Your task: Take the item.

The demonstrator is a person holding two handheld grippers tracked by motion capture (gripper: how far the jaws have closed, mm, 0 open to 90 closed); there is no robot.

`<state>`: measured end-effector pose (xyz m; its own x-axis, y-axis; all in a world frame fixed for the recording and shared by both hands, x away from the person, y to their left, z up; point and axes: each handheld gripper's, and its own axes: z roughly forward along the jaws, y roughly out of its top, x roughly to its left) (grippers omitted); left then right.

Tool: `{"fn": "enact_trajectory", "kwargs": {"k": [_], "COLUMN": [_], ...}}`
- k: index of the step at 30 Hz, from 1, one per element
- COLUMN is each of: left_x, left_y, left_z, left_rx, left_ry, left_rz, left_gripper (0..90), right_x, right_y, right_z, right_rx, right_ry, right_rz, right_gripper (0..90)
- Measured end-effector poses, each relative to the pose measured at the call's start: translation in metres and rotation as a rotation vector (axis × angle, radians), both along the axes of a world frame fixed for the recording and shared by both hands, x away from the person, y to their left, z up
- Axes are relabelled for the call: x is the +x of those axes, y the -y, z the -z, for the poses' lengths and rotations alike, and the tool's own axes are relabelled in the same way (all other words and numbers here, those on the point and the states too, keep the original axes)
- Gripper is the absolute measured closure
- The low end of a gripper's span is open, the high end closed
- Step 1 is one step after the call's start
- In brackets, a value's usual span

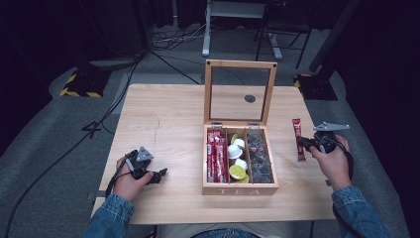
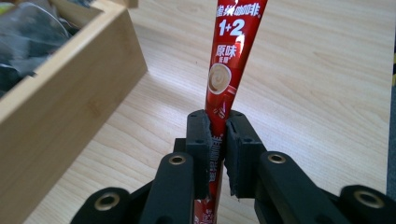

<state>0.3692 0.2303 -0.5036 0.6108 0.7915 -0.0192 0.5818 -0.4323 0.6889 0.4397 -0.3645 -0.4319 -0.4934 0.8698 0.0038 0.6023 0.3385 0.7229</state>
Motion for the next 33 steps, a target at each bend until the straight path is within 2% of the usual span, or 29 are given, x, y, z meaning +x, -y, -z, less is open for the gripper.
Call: {"fn": "enact_trajectory", "kwargs": {"k": [11, 19, 22, 26, 33], "left_x": [0.000, 0.000, 0.000, 0.000, 0.000], "left_y": [0.000, 0.000, 0.000, 0.000, 0.000], "left_z": [0.000, 0.000, 0.000, 0.000, 0.000], "left_rx": [0.001, 0.000, 0.000, 0.000, 0.001], "left_ry": [0.000, -0.001, -0.001, -0.001, -0.001], "left_rz": [0.000, -0.004, -0.004, -0.004, -0.004], "left_gripper": [15.0, 14.9, 14.9, 14.9, 14.9], "right_x": [0.010, 0.014, 0.016, 0.016, 0.008], "right_y": [0.001, -0.001, 0.000, 0.003, 0.003], "right_z": [0.020, 0.024, 0.027, 0.029, 0.015], "right_rx": [-0.024, -0.022, -0.018, -0.004, 0.062], "right_ry": [-0.066, -0.079, -0.077, -0.051, 0.000], "right_rz": [0.016, 0.033, 0.045, 0.054, 0.052], "right_gripper": [81.1, 79.6, 70.2, 59.2, 50.3]}}
